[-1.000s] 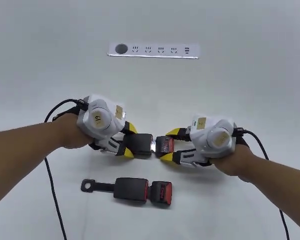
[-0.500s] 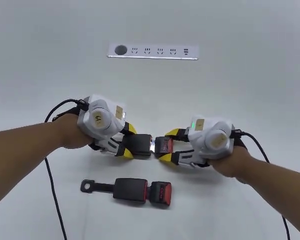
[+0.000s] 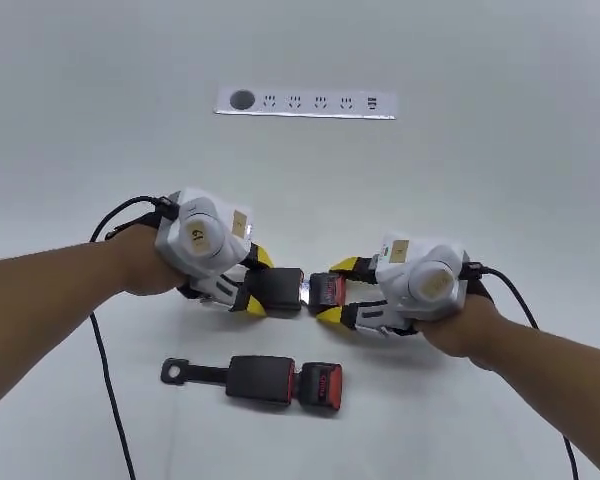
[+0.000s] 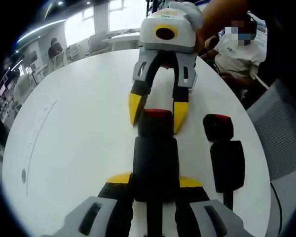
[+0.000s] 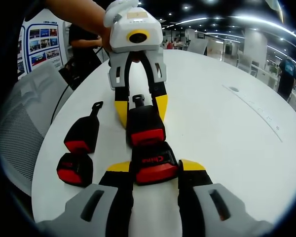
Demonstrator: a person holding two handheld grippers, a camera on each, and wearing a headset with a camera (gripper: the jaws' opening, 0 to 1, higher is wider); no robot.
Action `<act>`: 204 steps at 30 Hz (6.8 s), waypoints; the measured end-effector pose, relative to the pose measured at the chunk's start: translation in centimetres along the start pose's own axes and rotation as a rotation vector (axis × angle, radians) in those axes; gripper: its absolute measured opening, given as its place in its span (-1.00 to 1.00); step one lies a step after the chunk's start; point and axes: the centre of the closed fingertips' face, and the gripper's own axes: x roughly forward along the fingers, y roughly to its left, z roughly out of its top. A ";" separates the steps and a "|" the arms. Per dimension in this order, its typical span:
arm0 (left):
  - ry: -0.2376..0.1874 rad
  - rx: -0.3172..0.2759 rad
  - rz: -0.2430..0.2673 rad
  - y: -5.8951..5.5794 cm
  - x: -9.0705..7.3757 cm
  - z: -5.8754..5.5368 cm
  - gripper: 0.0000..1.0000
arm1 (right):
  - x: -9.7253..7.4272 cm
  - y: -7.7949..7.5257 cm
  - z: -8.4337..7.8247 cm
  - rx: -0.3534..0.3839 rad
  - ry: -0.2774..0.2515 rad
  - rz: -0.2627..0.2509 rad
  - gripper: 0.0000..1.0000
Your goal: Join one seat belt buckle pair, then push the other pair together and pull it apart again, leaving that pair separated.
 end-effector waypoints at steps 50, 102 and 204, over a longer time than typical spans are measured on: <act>0.036 0.003 0.006 0.0 0.2 -0.2 -0.34 | -2.5 -0.6 -2.2 -0.027 0.091 0.009 -0.34; 0.040 0.000 0.004 -0.2 0.0 0.1 -0.34 | -11.2 -2.3 -9.1 -0.003 0.155 -0.020 -0.33; -0.499 -0.719 0.653 -6.7 -13.4 -0.5 1.00 | -16.7 4.3 -2.0 0.372 -0.194 -0.677 0.89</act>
